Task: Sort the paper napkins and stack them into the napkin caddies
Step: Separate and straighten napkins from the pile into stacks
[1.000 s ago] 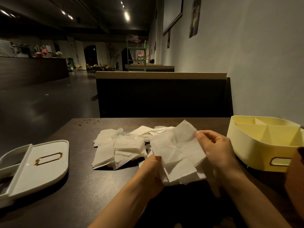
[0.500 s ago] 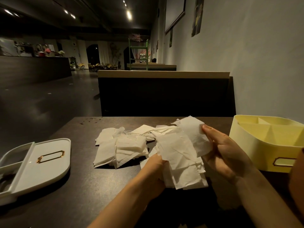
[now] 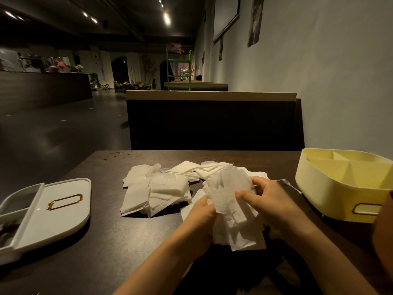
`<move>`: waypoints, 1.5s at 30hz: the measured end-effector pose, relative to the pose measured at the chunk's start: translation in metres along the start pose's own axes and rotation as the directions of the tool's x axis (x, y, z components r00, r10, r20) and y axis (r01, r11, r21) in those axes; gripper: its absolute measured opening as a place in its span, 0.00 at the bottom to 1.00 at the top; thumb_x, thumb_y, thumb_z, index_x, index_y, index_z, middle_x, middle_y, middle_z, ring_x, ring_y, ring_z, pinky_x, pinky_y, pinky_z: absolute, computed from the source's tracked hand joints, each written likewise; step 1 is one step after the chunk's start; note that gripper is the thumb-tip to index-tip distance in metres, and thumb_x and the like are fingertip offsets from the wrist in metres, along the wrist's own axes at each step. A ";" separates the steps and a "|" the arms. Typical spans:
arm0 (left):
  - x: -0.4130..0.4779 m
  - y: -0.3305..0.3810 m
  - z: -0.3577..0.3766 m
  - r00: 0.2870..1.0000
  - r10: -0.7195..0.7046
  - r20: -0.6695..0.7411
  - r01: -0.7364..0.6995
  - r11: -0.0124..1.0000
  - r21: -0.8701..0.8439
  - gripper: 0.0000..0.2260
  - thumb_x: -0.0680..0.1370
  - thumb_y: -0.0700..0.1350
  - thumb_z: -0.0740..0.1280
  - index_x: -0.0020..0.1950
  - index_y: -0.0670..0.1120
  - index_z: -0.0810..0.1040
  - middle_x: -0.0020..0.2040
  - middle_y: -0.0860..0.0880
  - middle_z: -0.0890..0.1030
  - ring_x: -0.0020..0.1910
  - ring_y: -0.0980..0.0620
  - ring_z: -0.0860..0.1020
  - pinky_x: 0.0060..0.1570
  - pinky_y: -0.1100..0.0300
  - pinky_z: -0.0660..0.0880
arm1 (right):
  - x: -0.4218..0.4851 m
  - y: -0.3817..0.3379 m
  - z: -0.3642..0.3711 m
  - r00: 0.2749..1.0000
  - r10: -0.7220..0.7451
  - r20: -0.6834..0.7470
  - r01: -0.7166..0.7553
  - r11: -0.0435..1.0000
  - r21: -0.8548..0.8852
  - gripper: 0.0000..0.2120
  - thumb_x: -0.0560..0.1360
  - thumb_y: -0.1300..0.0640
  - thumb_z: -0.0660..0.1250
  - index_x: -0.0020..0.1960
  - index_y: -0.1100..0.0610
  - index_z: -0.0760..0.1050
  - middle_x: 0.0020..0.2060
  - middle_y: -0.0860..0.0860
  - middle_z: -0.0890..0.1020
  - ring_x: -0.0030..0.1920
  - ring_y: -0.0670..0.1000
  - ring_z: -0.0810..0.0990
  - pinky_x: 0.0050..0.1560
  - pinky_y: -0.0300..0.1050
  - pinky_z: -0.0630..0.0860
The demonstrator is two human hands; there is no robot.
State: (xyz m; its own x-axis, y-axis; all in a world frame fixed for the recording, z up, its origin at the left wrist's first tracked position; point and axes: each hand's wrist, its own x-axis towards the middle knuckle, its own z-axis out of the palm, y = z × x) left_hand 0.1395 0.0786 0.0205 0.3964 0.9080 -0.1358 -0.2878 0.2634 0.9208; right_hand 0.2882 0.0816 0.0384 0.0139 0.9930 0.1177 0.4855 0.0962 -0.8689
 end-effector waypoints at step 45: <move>0.001 0.002 -0.005 0.993 -0.106 -0.044 0.111 0.987 0.115 0.05 0.78 0.42 0.64 0.44 0.46 0.79 0.36 0.49 0.83 0.35 0.54 0.81 0.31 0.63 0.76 | 0.008 0.006 0.004 0.994 -0.042 0.103 0.042 0.999 0.000 0.12 0.73 0.52 0.69 0.54 0.42 0.72 0.48 0.45 0.73 0.48 0.43 0.73 0.38 0.32 0.70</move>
State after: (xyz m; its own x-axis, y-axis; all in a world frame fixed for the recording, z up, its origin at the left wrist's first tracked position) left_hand 0.1348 0.0822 0.0205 0.3860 0.8883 -0.2488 -0.1395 0.3228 0.9361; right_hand 0.2875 0.0904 0.0318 -0.0960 0.9900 0.1038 0.4857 0.1376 -0.8632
